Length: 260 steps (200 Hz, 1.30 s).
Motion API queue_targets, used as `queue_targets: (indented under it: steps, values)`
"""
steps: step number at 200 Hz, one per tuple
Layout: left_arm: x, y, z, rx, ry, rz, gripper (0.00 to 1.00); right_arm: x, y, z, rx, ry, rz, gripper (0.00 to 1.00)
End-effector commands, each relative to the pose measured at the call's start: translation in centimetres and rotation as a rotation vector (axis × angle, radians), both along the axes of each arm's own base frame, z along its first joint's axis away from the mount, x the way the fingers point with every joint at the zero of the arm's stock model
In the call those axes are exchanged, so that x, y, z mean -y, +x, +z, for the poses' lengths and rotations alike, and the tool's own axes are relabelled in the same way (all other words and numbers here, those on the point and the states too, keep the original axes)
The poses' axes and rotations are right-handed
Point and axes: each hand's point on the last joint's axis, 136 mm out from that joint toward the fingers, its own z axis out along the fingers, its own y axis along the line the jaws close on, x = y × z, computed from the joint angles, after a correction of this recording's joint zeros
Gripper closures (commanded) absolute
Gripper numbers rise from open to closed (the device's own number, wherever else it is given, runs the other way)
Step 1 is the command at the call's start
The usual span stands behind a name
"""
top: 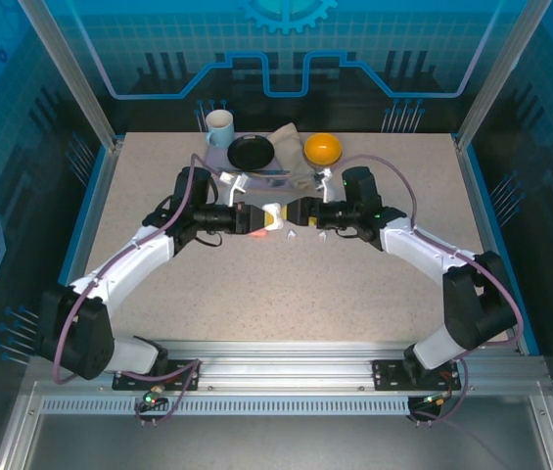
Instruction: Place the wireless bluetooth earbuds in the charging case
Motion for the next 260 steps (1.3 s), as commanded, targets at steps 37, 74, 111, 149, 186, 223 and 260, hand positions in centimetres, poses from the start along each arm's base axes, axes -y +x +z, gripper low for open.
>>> queue_targets:
  steps: [37,74,111,149,186,223,260]
  values:
    - [0.3,0.0,4.0,0.115,-0.063,-0.037,0.97,2.9,0.2,-0.6,-0.047,0.003,-0.087,0.23]
    - [0.8,-0.1,4.2,0.115,-0.091,-0.071,0.97,2.4,-2.0,3.5,0.012,0.117,0.003,0.26]
    - [1.2,0.1,4.7,0.114,-0.112,-0.097,0.97,1.8,-2.9,5.3,0.049,0.150,0.068,0.40]
    - [1.4,0.6,5.2,0.118,-0.130,-0.093,0.97,0.5,-2.7,5.4,0.052,0.158,0.099,0.53]
    - [1.6,0.8,5.0,0.109,-0.133,-0.094,0.97,-0.2,-2.7,5.9,0.064,0.168,0.113,0.55]
    - [1.6,0.9,4.9,0.105,-0.135,-0.093,0.97,-0.8,-2.9,6.2,0.069,0.172,0.131,0.55]
    - [1.8,1.0,5.1,0.108,-0.140,-0.093,0.96,-1.5,-2.7,5.9,0.062,0.170,0.140,0.59]
